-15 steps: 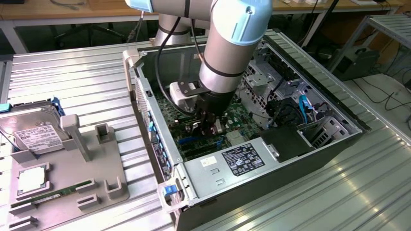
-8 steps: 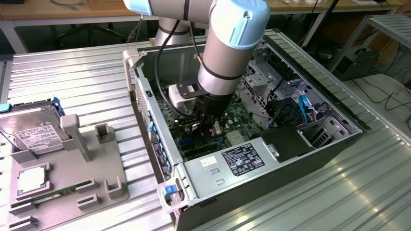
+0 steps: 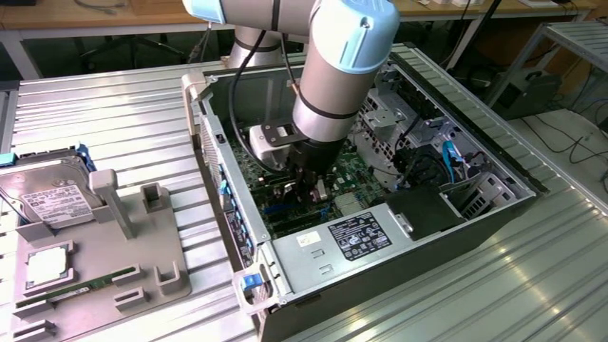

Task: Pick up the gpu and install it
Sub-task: 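Insert the gpu into the slot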

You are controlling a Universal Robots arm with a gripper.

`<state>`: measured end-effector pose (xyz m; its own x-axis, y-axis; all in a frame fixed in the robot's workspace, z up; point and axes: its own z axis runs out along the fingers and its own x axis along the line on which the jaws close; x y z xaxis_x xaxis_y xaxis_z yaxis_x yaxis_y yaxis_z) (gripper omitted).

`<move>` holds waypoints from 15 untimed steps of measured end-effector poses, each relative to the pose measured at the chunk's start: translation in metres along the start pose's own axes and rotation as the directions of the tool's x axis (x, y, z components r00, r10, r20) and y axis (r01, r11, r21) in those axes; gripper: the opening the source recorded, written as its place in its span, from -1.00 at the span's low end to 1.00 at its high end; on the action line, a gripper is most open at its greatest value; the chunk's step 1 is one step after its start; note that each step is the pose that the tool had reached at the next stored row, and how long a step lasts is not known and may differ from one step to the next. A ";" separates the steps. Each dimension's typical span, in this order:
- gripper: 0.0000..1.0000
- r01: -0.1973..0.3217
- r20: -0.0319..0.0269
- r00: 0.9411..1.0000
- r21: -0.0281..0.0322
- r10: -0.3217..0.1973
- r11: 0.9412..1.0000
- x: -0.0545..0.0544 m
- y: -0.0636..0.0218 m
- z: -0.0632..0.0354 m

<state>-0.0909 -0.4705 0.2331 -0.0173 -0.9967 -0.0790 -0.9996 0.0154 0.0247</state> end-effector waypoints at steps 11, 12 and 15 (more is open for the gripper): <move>-0.44 0.000 0.000 1.000 -0.001 0.000 1.000 0.000 -0.0001 0.0052; -0.44 0.000 0.000 1.000 -0.002 0.000 1.000 0.000 -0.0001 0.0056; -0.44 0.000 0.000 1.000 -0.001 0.000 1.000 0.000 -0.0001 0.0059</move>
<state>-0.0909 -0.4704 0.2272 -0.0174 -0.9967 -0.0788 -0.9995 0.0154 0.0260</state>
